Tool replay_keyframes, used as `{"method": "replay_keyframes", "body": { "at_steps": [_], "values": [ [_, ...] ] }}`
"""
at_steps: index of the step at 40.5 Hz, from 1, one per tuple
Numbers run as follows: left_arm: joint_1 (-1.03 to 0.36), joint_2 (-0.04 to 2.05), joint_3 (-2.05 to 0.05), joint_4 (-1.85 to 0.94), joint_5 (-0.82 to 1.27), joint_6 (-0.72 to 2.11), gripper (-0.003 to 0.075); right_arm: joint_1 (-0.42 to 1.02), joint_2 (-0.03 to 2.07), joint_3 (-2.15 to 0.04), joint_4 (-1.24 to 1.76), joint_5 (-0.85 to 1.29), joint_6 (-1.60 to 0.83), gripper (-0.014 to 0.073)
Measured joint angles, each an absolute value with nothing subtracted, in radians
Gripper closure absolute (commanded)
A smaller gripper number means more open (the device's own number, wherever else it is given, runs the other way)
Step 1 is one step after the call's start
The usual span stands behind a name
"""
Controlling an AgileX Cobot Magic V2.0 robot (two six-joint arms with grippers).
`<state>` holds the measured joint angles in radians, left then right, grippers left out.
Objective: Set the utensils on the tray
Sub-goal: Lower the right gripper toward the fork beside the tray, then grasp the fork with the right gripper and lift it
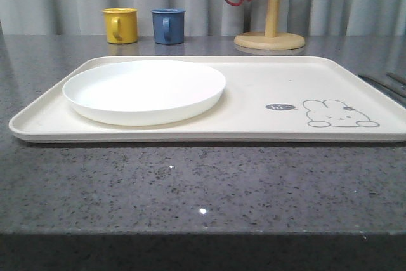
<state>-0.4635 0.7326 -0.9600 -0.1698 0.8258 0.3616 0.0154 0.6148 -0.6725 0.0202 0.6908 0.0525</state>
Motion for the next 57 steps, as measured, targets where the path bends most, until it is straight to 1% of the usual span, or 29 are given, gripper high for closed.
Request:
{"method": "replay_keyframes", "body": {
  "at_steps": [18, 23, 32, 37, 43, 52, 57],
  "values": [
    [-0.463, 0.733, -0.960, -0.170, 0.824, 0.362, 0.0428, 0.015, 0.615, -0.673, 0.028, 0.685, 0.052, 0.0117],
    [-0.463, 0.733, -0.960, -0.170, 0.824, 0.362, 0.0428, 0.015, 0.656, -0.720, 0.044, 0.743, 0.051, 0.0117],
    [-0.463, 0.733, -0.960, -0.170, 0.824, 0.362, 0.0428, 0.024, 0.874, -0.903, 0.109, 0.924, -0.007, 0.0117],
    [-0.463, 0.733, -0.960, -0.170, 0.824, 0.362, 0.0428, 0.064, 1.017, -0.997, 0.125, 0.998, -0.031, 0.0118],
    [-0.463, 0.733, -0.960, -0.170, 0.824, 0.362, 0.0428, 0.122, 1.165, -1.095, 0.112, 1.063, -0.036, 0.0155],
    [-0.463, 0.733, -0.960, -0.170, 0.824, 0.362, 0.0428, 0.160, 1.383, -1.223, -0.016, 1.143, 0.051, 0.0165],
    [-0.463, 0.733, -0.960, -0.170, 0.824, 0.362, 0.0428, 0.160, 1.482, -1.278, -0.041, 1.159, 0.087, 0.0197]
  ]
}}
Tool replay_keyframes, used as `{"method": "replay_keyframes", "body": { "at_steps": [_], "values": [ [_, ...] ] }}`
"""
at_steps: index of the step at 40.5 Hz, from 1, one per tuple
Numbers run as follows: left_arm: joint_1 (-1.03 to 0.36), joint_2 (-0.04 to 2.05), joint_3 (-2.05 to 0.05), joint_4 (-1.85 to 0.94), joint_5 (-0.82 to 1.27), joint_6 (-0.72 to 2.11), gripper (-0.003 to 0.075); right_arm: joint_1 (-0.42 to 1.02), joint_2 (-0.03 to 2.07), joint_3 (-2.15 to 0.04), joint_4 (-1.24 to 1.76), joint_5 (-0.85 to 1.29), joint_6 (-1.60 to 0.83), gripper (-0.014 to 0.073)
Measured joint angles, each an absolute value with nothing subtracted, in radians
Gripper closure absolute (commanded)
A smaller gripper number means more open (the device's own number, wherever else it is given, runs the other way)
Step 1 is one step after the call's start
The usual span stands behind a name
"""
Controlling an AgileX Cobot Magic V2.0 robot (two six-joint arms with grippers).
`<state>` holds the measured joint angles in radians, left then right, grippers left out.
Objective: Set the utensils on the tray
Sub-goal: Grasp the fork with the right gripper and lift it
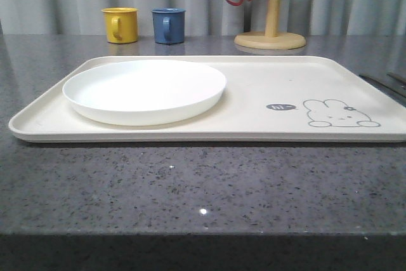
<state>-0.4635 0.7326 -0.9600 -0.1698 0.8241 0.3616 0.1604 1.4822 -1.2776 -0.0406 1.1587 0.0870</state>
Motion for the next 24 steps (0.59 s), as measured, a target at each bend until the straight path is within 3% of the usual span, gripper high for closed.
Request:
{"method": "replay_keyframes", "body": {
  "at_steps": [9, 24],
  "values": [
    [-0.463, 0.733, -0.960, -0.170, 0.824, 0.362, 0.0428, 0.160, 1.605, -1.348, -0.042, 1.160, 0.122, 0.0251],
    [-0.463, 0.733, -0.960, -0.170, 0.824, 0.362, 0.0428, 0.158, 1.704, -1.389, -0.042, 1.164, 0.132, 0.0256]
  ]
}}
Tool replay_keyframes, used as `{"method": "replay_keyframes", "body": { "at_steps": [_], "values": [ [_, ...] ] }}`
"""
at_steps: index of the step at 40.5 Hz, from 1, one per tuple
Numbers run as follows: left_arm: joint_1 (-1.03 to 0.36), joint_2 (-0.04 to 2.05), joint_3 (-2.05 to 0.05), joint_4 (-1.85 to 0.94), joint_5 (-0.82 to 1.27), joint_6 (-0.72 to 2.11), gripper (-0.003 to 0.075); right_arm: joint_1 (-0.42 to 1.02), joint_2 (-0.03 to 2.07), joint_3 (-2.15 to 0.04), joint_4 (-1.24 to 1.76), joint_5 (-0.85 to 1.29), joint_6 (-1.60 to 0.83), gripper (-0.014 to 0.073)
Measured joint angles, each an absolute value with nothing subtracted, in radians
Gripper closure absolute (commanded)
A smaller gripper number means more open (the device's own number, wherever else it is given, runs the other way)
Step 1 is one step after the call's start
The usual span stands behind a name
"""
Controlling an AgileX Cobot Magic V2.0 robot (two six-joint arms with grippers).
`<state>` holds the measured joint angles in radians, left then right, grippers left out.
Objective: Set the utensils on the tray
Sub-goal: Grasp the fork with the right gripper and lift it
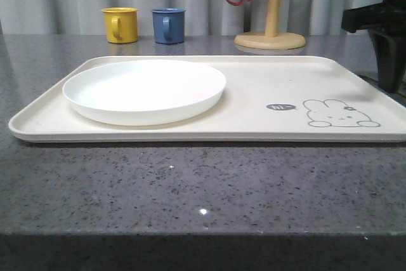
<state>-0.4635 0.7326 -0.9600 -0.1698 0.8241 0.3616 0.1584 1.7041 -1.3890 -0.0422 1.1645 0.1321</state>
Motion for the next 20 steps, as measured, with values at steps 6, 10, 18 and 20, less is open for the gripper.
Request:
{"method": "replay_keyframes", "body": {
  "at_steps": [6, 10, 18, 20],
  "values": [
    [-0.463, 0.733, -0.960, -0.169, 0.824, 0.362, 0.0428, 0.158, 1.715, -1.391, -0.042, 1.168, 0.132, 0.0316],
    [-0.463, 0.733, -0.960, -0.169, 0.824, 0.362, 0.0428, 0.158, 1.729, -1.391, -0.042, 1.168, 0.134, 0.0351],
    [-0.463, 0.733, -0.960, -0.169, 0.824, 0.362, 0.0428, 0.158, 1.749, -1.395, -0.042, 1.181, 0.134, 0.0439],
    [-0.463, 0.733, -0.960, -0.169, 0.824, 0.362, 0.0428, 0.158, 1.749, -1.395, -0.044, 1.183, 0.134, 0.0480]
  ]
}}
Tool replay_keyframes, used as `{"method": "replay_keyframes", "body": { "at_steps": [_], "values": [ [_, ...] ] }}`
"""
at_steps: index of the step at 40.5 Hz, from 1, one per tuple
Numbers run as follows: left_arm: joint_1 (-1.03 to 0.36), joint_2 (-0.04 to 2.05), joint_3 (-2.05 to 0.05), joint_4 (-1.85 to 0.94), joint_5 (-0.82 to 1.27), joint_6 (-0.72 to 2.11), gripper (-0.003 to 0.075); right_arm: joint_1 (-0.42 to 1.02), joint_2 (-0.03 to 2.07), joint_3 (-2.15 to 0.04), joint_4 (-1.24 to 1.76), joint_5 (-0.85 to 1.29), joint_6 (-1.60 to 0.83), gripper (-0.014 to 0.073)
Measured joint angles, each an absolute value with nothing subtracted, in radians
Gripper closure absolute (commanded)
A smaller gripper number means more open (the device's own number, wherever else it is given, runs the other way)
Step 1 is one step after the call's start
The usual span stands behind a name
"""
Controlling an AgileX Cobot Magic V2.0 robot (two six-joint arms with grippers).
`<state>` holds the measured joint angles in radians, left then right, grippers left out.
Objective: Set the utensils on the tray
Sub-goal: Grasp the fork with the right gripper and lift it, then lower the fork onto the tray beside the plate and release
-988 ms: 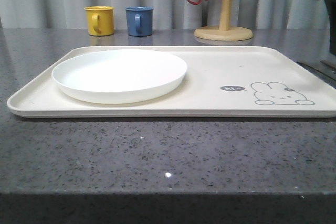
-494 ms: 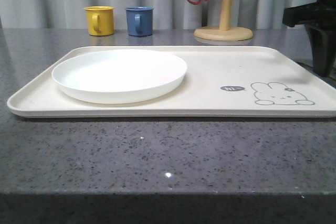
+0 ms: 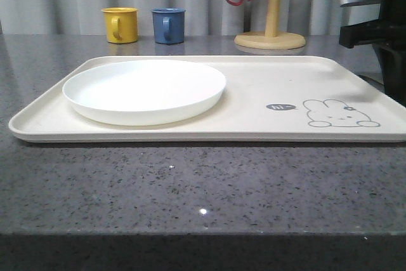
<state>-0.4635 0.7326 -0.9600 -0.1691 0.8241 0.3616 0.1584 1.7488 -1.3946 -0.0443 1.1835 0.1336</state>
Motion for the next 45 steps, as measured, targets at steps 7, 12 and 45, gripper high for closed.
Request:
{"method": "replay_keyframes", "body": {
  "at_steps": [7, 12, 45],
  "values": [
    [-0.463, 0.733, -0.960, -0.169, 0.824, 0.362, 0.0428, 0.156, 1.749, -1.395, -0.050, 1.185, 0.134, 0.0582],
    [-0.463, 0.733, -0.960, -0.169, 0.824, 0.362, 0.0428, 0.156, 1.749, -1.399, -0.048, 1.196, 0.136, 0.0587],
    [-0.463, 0.733, -0.960, -0.169, 0.824, 0.362, 0.0428, 0.278, 1.661, -1.552, 0.130, 1.233, 0.168, 0.0587]
  ]
}}
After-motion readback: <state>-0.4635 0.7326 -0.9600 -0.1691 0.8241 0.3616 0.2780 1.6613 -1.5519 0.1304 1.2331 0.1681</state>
